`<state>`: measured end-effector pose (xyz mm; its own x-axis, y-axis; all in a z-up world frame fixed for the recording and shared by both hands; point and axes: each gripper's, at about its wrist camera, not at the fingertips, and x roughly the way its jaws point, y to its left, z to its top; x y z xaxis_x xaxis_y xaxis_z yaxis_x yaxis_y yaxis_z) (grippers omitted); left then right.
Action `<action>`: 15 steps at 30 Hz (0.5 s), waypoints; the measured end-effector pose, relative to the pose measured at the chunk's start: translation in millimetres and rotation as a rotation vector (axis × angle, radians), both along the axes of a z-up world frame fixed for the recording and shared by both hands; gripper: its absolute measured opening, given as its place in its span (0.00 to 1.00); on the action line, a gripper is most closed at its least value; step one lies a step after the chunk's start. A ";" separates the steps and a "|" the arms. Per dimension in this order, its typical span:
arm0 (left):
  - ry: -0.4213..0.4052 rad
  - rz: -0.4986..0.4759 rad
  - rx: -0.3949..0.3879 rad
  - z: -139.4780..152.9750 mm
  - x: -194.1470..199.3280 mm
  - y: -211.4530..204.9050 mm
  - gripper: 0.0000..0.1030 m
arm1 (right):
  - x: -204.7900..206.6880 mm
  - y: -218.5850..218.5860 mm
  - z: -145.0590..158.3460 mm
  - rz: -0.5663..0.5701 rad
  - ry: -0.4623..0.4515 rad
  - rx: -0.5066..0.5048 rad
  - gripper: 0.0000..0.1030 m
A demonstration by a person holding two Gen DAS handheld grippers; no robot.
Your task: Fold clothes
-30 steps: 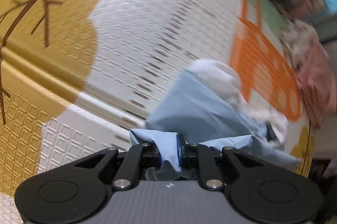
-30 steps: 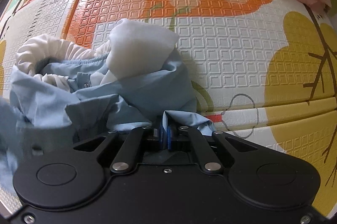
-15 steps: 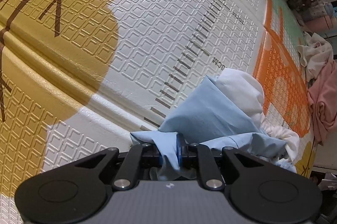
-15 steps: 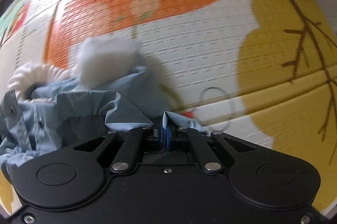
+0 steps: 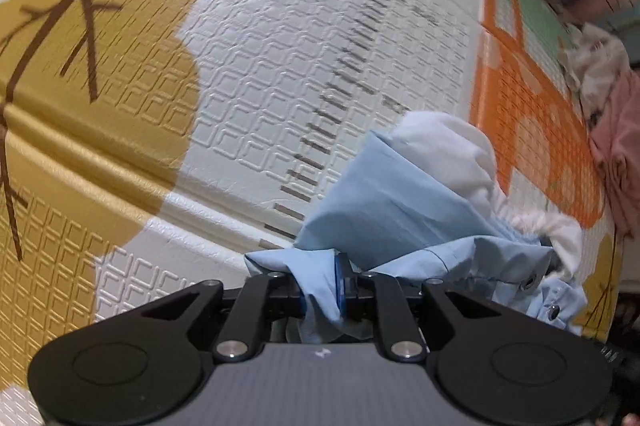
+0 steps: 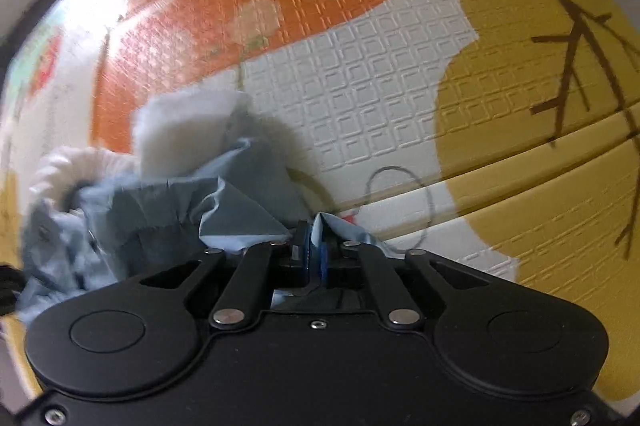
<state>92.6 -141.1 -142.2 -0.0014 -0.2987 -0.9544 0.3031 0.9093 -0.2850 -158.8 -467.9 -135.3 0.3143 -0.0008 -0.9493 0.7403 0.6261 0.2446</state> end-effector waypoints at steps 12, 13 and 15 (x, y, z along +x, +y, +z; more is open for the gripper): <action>-0.010 -0.071 -0.071 38.7 -15.5 -8.8 0.47 | -3.5 8.0 54.7 0.036 -0.196 0.056 0.32; -0.010 -0.070 -0.078 41.3 -15.2 -9.0 0.48 | -4.0 9.2 58.0 0.036 -0.201 0.058 0.33; -0.003 -0.072 -0.092 46.6 -15.3 -7.7 0.50 | -5.9 8.7 61.8 0.032 -0.208 0.084 0.35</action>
